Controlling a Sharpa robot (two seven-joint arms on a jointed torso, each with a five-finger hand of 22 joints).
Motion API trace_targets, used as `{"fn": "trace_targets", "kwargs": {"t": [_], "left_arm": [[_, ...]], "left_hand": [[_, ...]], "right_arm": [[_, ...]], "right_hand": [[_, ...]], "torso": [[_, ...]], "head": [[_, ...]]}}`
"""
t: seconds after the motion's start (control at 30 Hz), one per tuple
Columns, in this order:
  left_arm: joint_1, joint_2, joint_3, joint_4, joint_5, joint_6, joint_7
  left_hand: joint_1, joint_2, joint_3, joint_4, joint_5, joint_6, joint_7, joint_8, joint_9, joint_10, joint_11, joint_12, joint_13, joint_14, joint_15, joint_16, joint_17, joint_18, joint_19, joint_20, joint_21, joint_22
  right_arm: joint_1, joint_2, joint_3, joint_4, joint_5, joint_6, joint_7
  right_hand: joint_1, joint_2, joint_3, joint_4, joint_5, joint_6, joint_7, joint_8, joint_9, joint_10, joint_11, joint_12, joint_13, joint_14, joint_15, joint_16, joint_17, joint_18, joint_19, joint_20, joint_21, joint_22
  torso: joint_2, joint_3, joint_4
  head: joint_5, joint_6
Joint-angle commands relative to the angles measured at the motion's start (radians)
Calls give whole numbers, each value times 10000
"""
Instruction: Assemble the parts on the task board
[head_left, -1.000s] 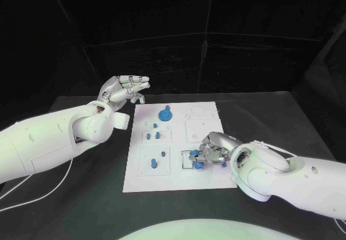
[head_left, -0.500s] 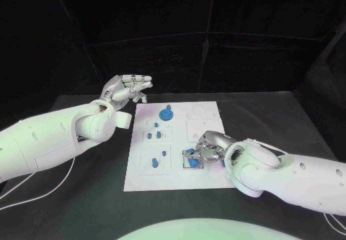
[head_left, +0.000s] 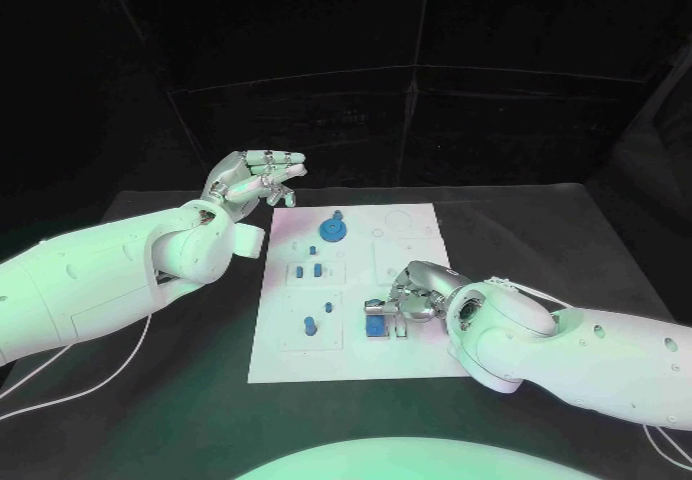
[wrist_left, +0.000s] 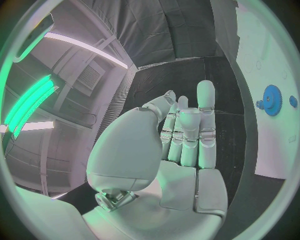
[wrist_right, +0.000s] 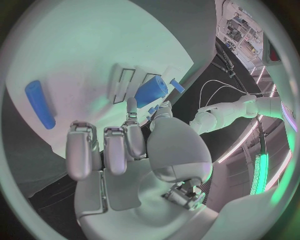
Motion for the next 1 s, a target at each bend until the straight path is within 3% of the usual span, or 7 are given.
{"fn": "trace_targets", "kwargs": {"t": [0.03,0.1,0.27,0.43,0.67,1.0], "left_arm": [[18,-1,8,12,20,141,4],[18,-6,7,13,20,146,1],[18,-19,6,13,20,149,-3],[17,-24,5,9,20,156,-6],[17,-19,2,5,20,209,-28],[16,-30,-3,8,20,230,-45]], "left_hand": [[-113,7,-55,-20,-31,6,29,36,-16,-69,-11,34,15,-66,4,-22,-6,135,-51,43,-38,-14],[-113,7,-55,-20,-31,6,29,36,-16,-69,-11,34,15,-66,4,-22,-6,135,-51,43,-38,-14],[-113,7,-55,-20,-31,6,29,36,-16,-69,-11,34,15,-66,4,-22,-6,135,-51,43,-38,-14],[-113,7,-55,-20,-31,6,29,36,-16,-69,-11,34,15,-66,4,-22,-6,135,-51,43,-38,-14],[-132,13,-66,-9,-31,-6,29,38,-19,-91,-10,50,18,-78,7,-28,-32,135,-52,46,-47,-20],[-132,13,-66,-9,-31,-6,29,38,-19,-91,-10,50,18,-78,7,-28,-32,135,-52,46,-47,-20]], "right_arm": [[17,-12,7,1,-128,-220,3],[17,-32,7,24,-168,-241,12],[16,-109,7,159,-224,-218,78],[14,-189,6,417,-358,-77,185],[12,-192,6,572,-542,-82,236],[13,-157,6,433,-671,133,208]], "right_hand": [[-99,-5,-61,-20,-35,-78,25,-40,19,-88,-13,-49,47,727,-37,-48,995,-148,-22,-70,-51,1130],[-105,-13,-57,-22,-33,-85,27,-43,21,-90,-11,-52,46,726,-35,-50,994,-147,-25,-69,-55,1126],[874,106,307,-327,36,-123,49,-18,99,-62,14,-25,133,739,-3,-41,1038,-153,-5,-27,-42,1158],[1674,-87,388,-695,19,-113,45,37,182,-8,9,42,246,760,-4,-6,1131,-170,44,-22,2,1230],[1696,-57,386,-673,22,-78,37,70,210,26,4,96,309,767,-6,10,1168,-174,53,-22,11,1244],[1703,9,397,-641,33,-40,23,104,236,41,-6,113,333,771,-11,16,1183,-174,55,-24,12,1248]], "torso": [[1,0,4],[3,5,-2],[9,12,-10],[4,13,-4],[2,5,2],[9,-3,12]], "head": [[16,-3],[21,-1],[24,0],[24,-19],[1,-17],[22,-41]]}}
